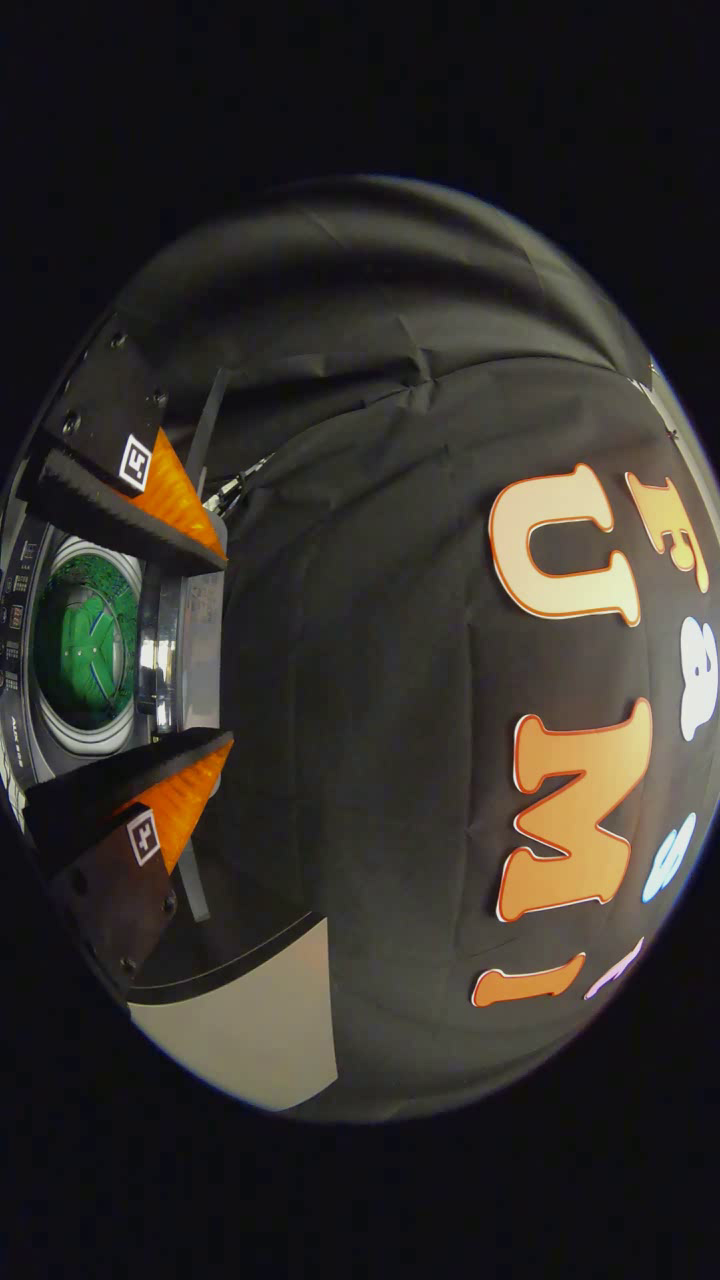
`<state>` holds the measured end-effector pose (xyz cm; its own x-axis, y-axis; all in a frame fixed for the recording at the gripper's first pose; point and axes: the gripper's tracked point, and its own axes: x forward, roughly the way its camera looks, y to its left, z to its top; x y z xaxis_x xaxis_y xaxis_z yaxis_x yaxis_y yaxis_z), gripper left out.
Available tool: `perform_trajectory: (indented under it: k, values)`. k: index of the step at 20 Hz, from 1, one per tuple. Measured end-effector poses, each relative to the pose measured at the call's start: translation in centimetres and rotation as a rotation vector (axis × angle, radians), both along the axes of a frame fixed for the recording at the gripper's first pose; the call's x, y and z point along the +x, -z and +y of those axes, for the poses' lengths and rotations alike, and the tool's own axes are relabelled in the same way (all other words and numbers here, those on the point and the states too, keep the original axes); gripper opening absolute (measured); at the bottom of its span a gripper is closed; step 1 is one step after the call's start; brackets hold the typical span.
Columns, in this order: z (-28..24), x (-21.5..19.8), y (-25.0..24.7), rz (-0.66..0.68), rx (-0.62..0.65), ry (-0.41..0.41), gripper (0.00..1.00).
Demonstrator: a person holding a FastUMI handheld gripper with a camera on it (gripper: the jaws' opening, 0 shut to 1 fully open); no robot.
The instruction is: Put the clothes into the washing machine and then close the washing machine lid.
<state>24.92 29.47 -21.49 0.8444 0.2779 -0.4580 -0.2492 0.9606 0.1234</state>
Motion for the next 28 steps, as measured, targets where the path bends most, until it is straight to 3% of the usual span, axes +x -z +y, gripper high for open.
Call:
perform_trajectory:
  k: [6, 22, 28]
  values:
    - [0.2, -1.5, 2.7, 0.031, -0.005, -0.015, 0.99]
    - [-0.1, -6.8, 16.4, 0.35, -0.082, -0.045, 0.98]
    - [-0.1, -7.3, 15.0, 0.341, -0.055, -0.033, 0.98]
